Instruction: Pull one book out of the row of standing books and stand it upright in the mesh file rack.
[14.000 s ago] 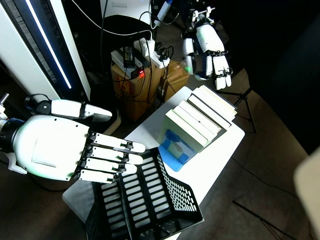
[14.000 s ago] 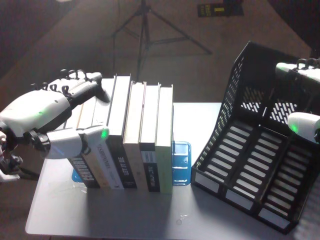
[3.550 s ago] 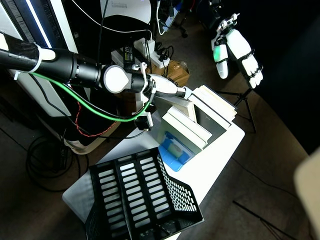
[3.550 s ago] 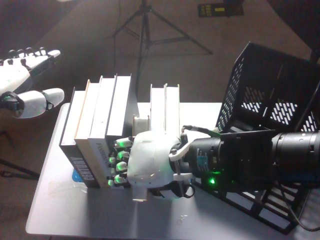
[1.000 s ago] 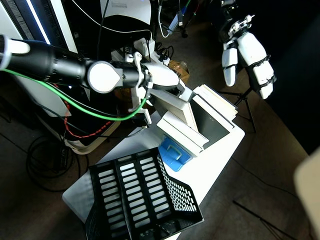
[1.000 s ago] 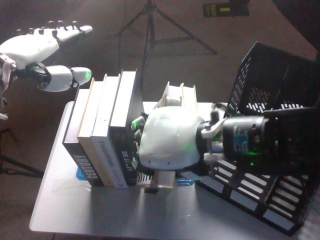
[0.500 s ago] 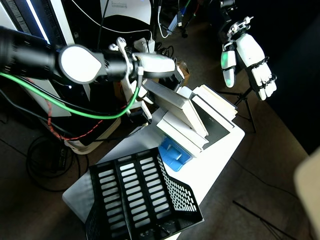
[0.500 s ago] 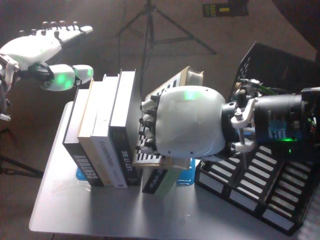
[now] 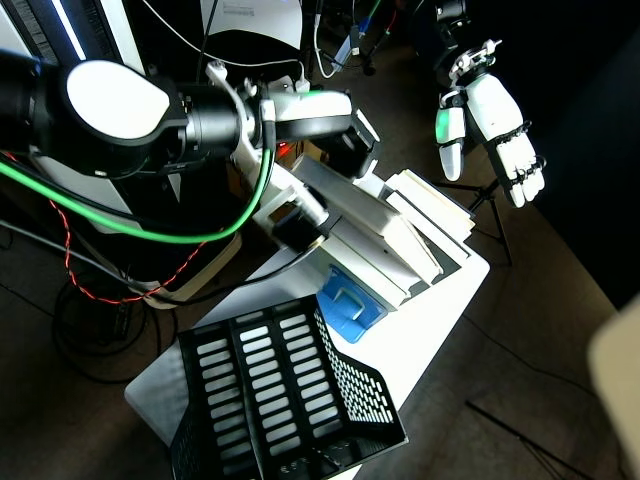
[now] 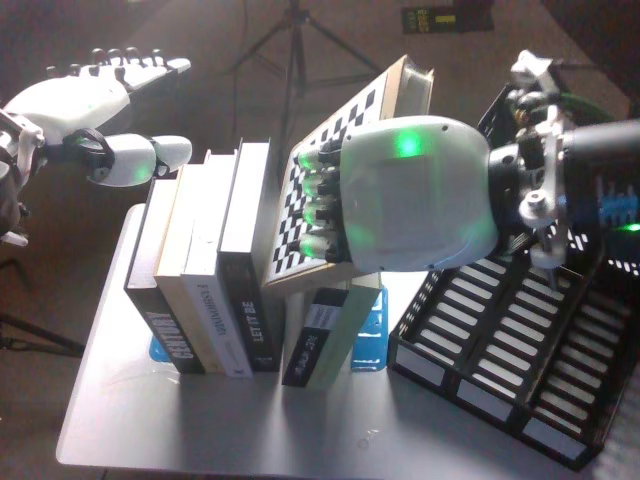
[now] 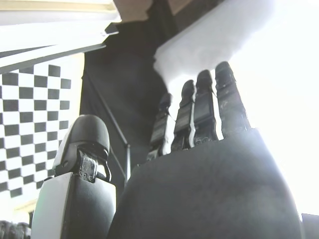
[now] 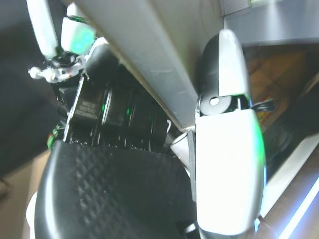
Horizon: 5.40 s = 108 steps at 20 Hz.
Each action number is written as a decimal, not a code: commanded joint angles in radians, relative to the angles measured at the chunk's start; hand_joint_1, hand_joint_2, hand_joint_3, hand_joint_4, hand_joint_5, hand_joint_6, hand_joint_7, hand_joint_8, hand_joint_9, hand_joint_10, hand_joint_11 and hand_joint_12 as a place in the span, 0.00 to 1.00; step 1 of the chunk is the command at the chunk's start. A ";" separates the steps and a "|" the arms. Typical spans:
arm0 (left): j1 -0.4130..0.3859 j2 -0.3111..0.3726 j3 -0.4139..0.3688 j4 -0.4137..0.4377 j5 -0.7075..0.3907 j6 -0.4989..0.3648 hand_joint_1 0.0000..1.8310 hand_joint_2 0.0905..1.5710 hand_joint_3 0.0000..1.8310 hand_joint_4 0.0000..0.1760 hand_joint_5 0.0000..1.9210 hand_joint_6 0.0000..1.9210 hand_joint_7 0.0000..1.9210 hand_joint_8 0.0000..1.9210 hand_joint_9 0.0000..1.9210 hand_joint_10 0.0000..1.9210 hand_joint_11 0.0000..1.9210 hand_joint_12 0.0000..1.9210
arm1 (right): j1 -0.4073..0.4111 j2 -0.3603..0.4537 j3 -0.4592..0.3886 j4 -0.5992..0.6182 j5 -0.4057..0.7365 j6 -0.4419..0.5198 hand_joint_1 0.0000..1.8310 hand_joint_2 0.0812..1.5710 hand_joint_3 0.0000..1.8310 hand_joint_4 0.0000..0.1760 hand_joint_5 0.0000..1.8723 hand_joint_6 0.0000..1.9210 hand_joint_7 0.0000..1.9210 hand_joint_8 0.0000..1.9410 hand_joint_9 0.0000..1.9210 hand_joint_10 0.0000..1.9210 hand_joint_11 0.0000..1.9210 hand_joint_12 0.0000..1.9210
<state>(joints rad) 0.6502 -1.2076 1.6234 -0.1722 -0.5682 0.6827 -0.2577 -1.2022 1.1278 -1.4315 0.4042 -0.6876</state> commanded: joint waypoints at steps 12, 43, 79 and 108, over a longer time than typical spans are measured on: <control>-0.004 -0.009 0.010 -0.027 -0.119 -0.002 0.10 0.89 0.00 0.34 0.00 0.00 0.00 0.00 0.00 0.00 0.00 0.00 | 0.185 0.114 -0.017 -0.344 0.100 -0.018 0.68 0.76 0.00 0.00 0.40 0.60 0.46 0.73 0.48 0.84 0.44 0.98; 0.108 0.033 -0.046 -0.131 -0.162 -0.001 0.12 0.88 0.00 0.23 0.00 0.00 0.00 0.00 0.00 0.00 0.00 0.00 | 0.063 0.113 0.127 -0.343 -0.065 -0.018 0.73 0.76 0.00 0.00 0.41 0.62 0.40 0.68 0.38 0.84 0.26 1.00; 0.191 0.040 -0.072 -0.194 -0.203 -0.028 0.14 0.88 0.00 0.35 0.00 0.00 0.00 0.00 0.00 0.00 0.00 0.00 | -0.033 -0.020 0.284 -0.236 -0.297 -0.018 0.74 0.73 0.00 0.00 0.43 0.65 0.48 0.54 0.40 0.73 0.23 0.87; 0.219 0.029 -0.073 -0.212 -0.218 -0.054 0.13 0.89 0.00 0.39 0.00 0.00 0.00 0.00 0.00 0.00 0.00 0.00 | -0.025 -0.157 0.396 -0.402 -0.547 -0.018 0.54 0.87 0.00 0.00 0.29 0.84 0.26 0.47 0.20 0.69 0.15 0.99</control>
<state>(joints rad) 0.8692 -1.1828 1.5467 -0.3744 -0.6689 0.6331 -0.2893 -1.3670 1.5192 -1.8111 -0.0891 -0.6926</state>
